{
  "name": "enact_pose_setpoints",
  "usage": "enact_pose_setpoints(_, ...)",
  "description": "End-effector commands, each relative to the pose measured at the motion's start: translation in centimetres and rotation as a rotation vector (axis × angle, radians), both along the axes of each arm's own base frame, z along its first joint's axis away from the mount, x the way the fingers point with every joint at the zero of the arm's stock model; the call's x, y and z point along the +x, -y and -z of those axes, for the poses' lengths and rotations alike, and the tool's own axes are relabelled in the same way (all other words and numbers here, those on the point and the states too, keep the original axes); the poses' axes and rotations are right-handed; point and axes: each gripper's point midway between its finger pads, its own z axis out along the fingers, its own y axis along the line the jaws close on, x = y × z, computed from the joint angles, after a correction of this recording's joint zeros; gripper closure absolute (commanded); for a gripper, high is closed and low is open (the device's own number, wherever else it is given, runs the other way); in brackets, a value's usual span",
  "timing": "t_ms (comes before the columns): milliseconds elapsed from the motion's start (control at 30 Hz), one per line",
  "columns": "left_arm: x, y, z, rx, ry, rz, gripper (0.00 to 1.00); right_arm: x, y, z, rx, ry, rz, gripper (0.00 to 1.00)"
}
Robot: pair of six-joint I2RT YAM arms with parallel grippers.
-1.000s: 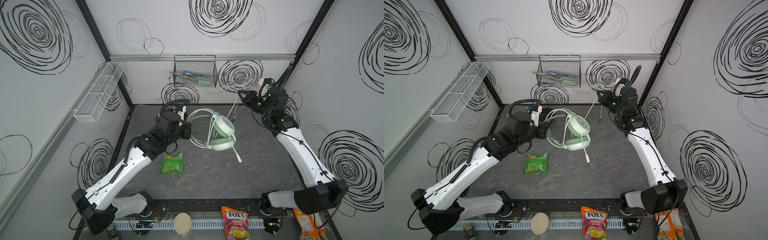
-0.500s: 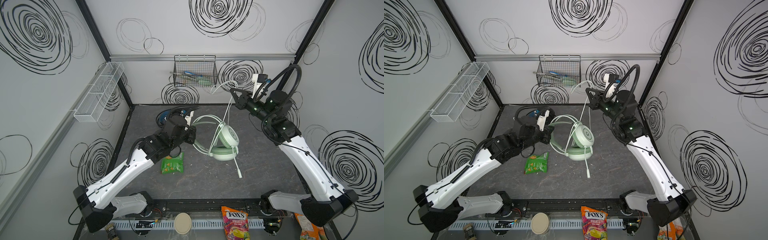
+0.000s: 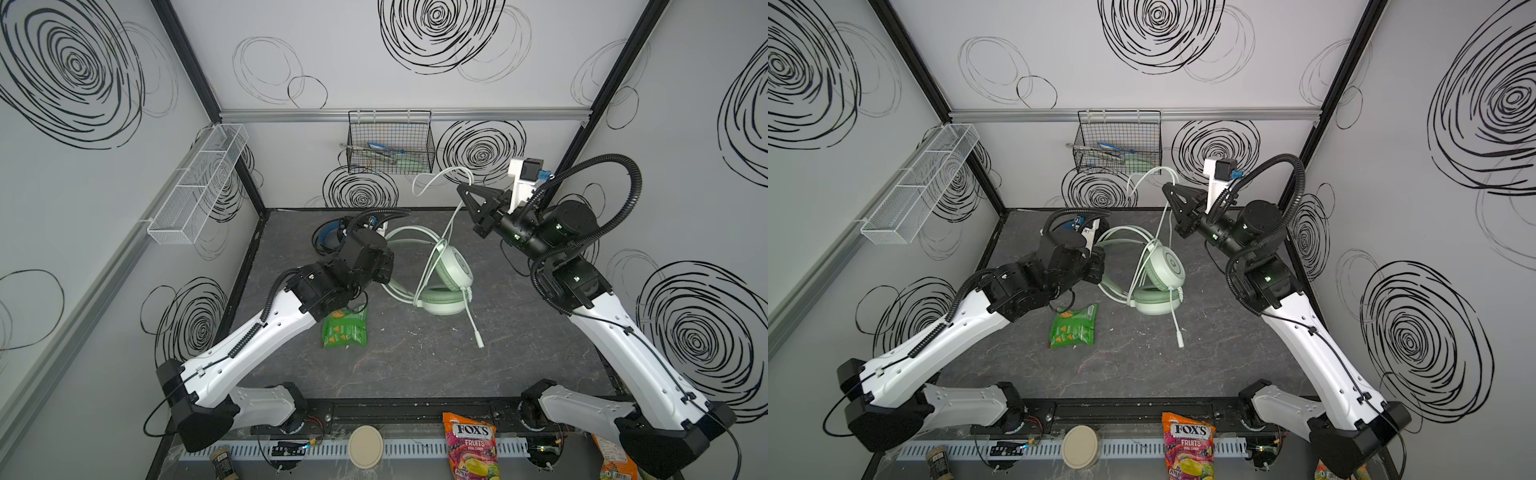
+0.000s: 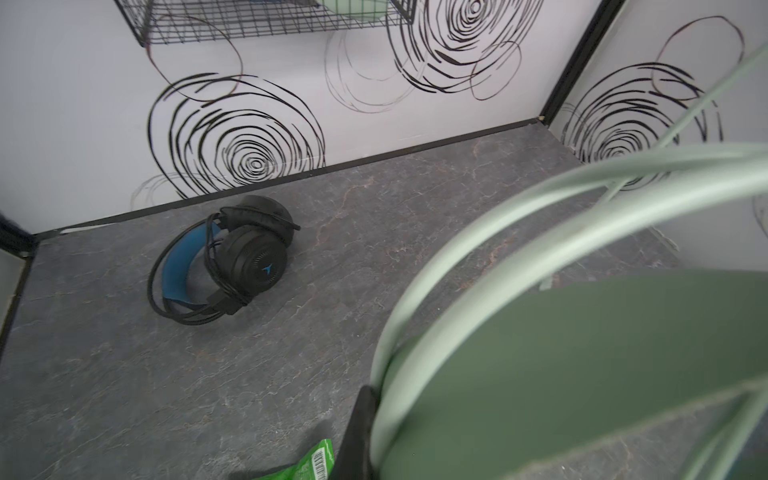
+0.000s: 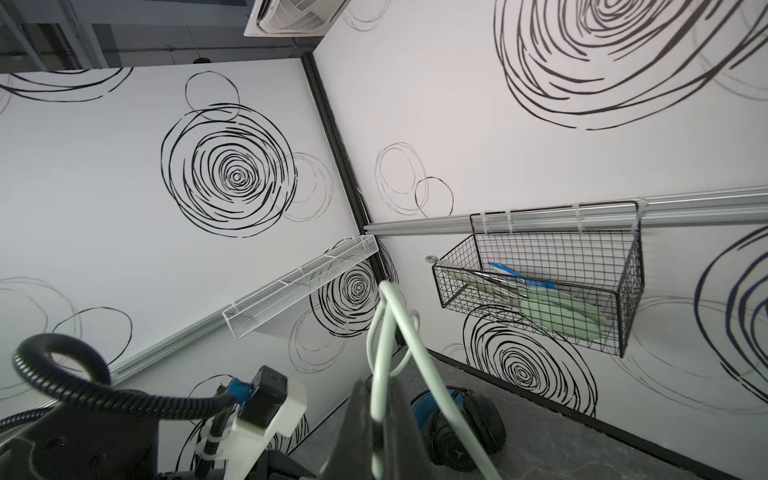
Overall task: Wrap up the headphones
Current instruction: 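Wrap the cable over the headset toward the left gripper with the right gripper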
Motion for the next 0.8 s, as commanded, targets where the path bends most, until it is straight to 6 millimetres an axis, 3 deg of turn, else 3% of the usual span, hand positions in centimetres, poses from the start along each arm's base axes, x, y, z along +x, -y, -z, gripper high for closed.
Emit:
enact_pose_setpoints(0,0.7,-3.7,0.4,0.194,0.007,-0.138,1.00,-4.0,2.0,-5.3,0.009,0.237,0.106,0.93)
enact_pose_setpoints(233,2.3,-5.2,-2.0,0.247,0.090,-0.261,1.00,-6.6,0.7,-4.5,-0.111,0.293,0.194,0.94)
enact_pose_setpoints(500,3.7,-4.6,-5.7,0.133,0.174,-0.314,1.00,-9.3,-2.0,-3.3,-0.276,0.389,0.278,0.94)
enact_pose_setpoints(767,5.7,-5.1,-6.6,-0.038,0.176,-0.345,1.00,-11.2,-2.7,-3.8,-0.291,0.413,0.291,0.93)
